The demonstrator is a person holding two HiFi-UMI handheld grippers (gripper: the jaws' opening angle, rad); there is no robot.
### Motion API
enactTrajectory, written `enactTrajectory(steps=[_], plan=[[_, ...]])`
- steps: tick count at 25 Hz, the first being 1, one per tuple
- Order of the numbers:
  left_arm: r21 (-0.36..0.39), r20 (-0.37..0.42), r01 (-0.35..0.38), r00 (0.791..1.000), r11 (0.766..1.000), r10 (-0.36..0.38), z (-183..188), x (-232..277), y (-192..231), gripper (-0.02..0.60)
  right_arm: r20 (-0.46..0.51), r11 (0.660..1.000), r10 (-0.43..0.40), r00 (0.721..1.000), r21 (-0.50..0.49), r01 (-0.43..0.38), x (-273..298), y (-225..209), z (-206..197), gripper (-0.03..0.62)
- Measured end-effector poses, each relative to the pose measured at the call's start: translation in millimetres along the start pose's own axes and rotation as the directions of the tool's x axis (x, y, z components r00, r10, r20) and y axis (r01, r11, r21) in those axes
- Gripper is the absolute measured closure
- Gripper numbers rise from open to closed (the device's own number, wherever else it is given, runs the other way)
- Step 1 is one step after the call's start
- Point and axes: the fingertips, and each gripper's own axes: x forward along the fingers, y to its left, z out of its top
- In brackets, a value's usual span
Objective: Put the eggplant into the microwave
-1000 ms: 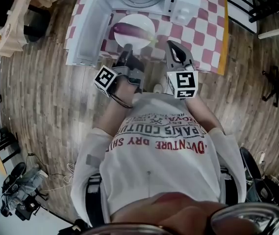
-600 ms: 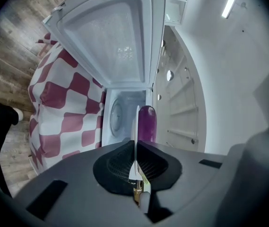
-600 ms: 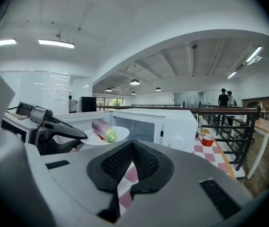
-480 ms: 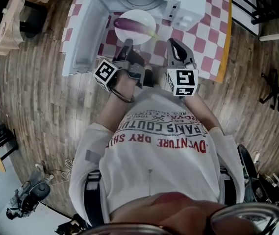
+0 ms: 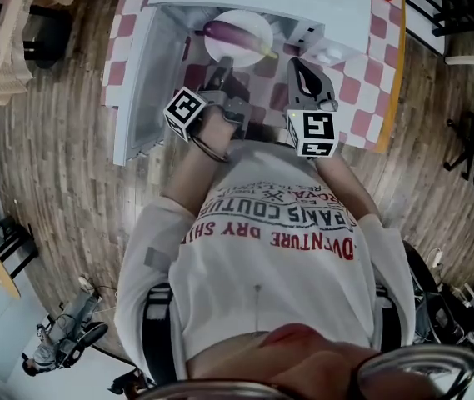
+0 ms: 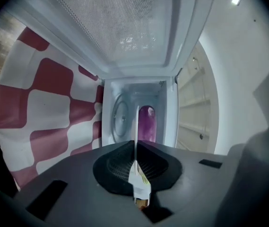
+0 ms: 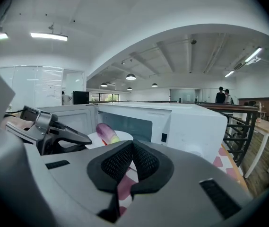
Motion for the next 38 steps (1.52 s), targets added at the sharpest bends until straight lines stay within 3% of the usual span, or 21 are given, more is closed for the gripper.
enactTrajectory(steps=[9, 20, 38], plan=[[0.001, -0.021, -0.056, 0.998, 0.998, 0.056, 31.1, 35.8, 35.2, 0.545, -0.029, 0.999, -0.034, 0.999, 0.002, 0.034, 40.5, -0.4, -14.2, 0.572], [0.024, -0.052, -0.099, 0.994, 0.995, 0.1, 43.9, 71.7, 57.5, 0.545, -0.054, 0.998, -0.059, 0.997, 0.007, 0.06, 62.1, -5.1, -19.9, 0.572], [0.085, -0.07, -0.139, 0.987, 0.987, 0.145, 57.7, 105.2, 64.9, 0.545, -0.071, 0.998, -0.052, 0.996, 0.021, 0.053, 80.5, -0.3, -24.7, 0.572]])
